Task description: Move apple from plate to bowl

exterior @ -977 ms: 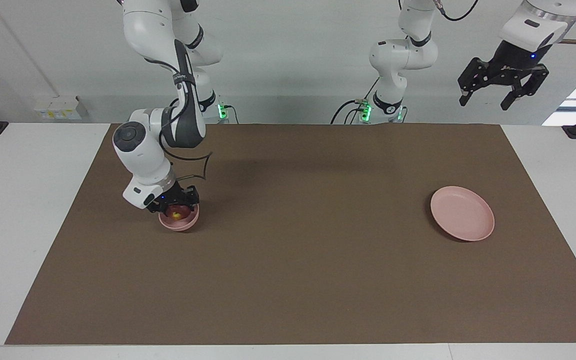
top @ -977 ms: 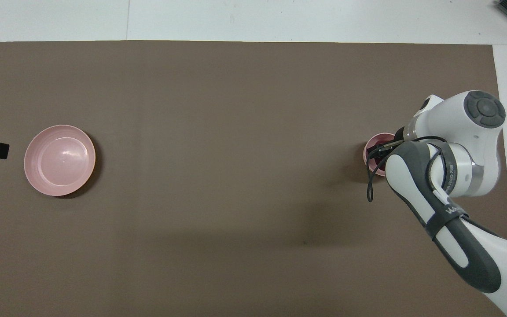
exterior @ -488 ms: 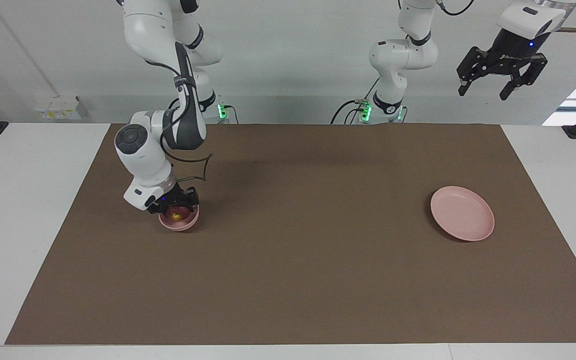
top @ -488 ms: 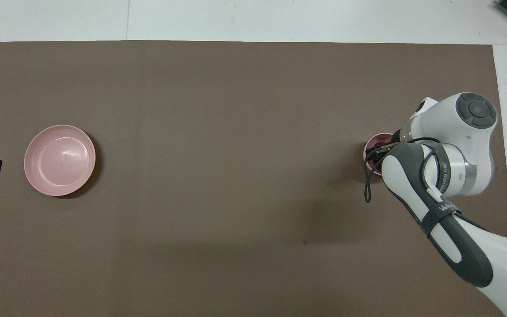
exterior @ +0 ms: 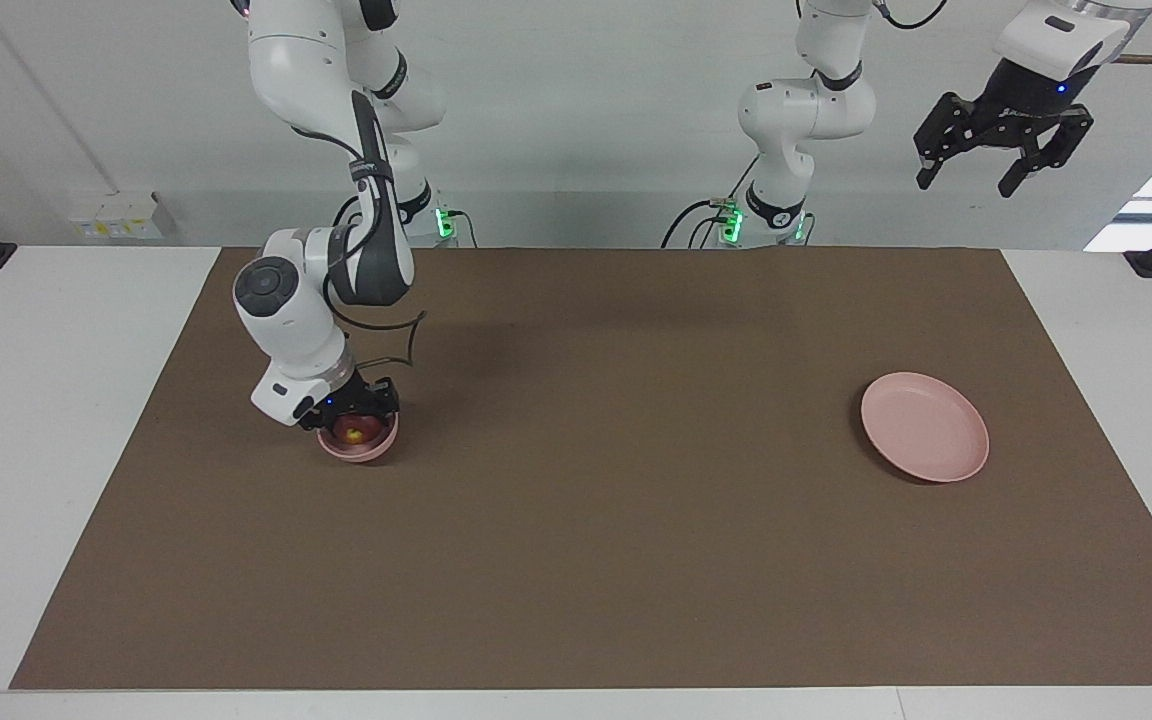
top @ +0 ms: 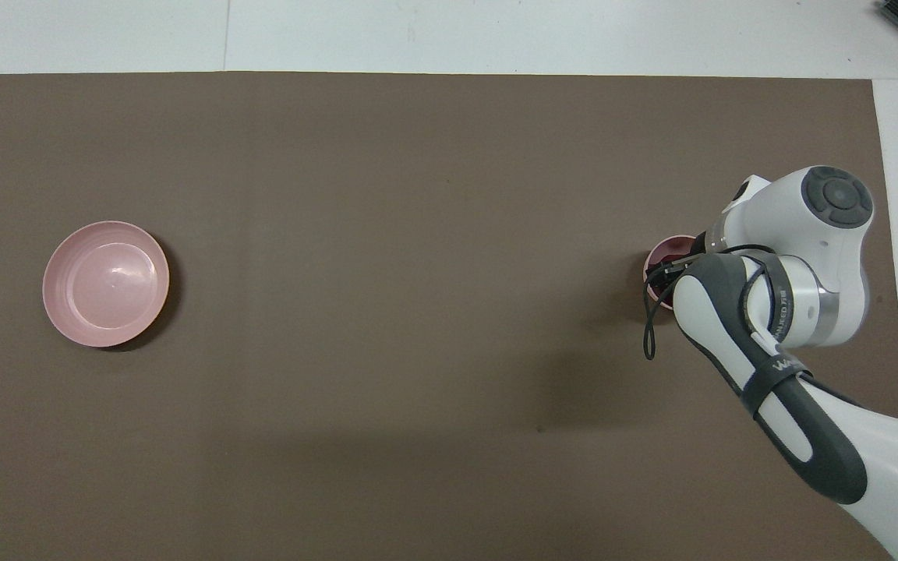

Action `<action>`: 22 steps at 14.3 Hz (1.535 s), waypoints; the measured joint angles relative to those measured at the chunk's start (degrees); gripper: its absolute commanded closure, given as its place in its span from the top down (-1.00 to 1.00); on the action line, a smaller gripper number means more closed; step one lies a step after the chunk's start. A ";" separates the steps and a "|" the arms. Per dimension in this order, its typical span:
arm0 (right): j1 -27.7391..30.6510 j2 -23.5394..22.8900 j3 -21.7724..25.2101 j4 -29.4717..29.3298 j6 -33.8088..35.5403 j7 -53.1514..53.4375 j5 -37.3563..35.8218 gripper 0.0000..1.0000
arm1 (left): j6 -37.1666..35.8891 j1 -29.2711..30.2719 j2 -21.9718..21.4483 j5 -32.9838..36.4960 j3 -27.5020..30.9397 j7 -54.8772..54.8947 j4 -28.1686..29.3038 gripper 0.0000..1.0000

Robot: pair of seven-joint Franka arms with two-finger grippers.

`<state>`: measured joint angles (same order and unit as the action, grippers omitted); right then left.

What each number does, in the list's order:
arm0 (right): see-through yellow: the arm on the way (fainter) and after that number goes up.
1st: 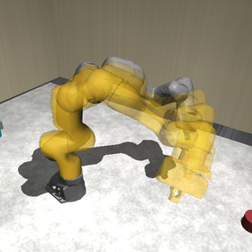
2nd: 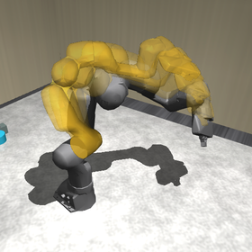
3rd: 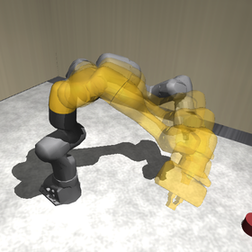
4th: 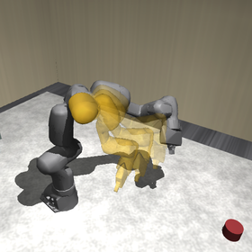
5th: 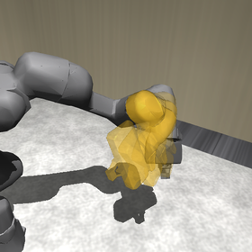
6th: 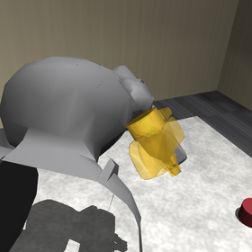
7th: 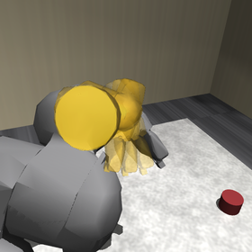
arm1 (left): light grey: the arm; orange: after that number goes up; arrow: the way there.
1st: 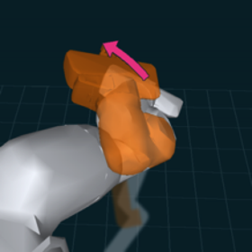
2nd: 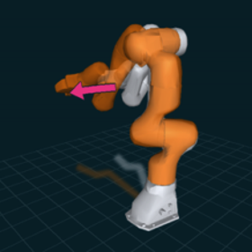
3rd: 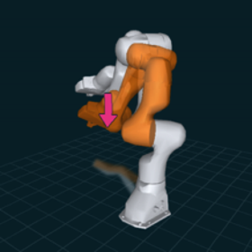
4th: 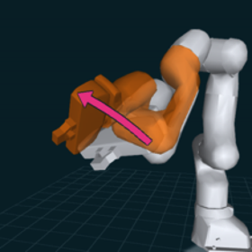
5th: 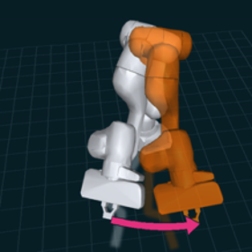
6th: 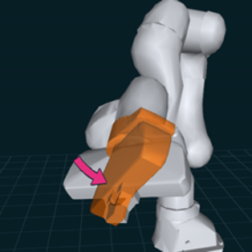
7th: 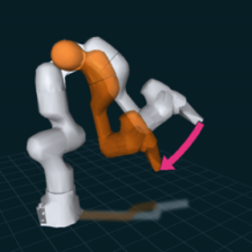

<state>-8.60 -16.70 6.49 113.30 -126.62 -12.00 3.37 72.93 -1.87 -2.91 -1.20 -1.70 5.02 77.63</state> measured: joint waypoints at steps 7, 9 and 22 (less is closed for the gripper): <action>0.07 -0.08 0.04 0.07 -0.05 0.00 0.00 0.80 | 0.00 0.00 -0.01 0.00 0.02 0.00 0.00 1.00; 0.20 -0.08 0.07 0.07 -0.08 0.00 0.00 0.89 | 0.00 0.00 -0.02 0.00 0.02 0.00 0.00 1.00; 1.59 8.23 0.61 -6.39 6.18 3.65 -0.37 1.00 | 0.00 0.00 -0.02 0.00 0.04 0.00 0.00 1.00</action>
<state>-7.01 -8.47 7.11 106.91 -120.43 -8.35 3.00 72.93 -1.87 -2.93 -1.20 -1.67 5.02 77.63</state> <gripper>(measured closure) 0.000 0.000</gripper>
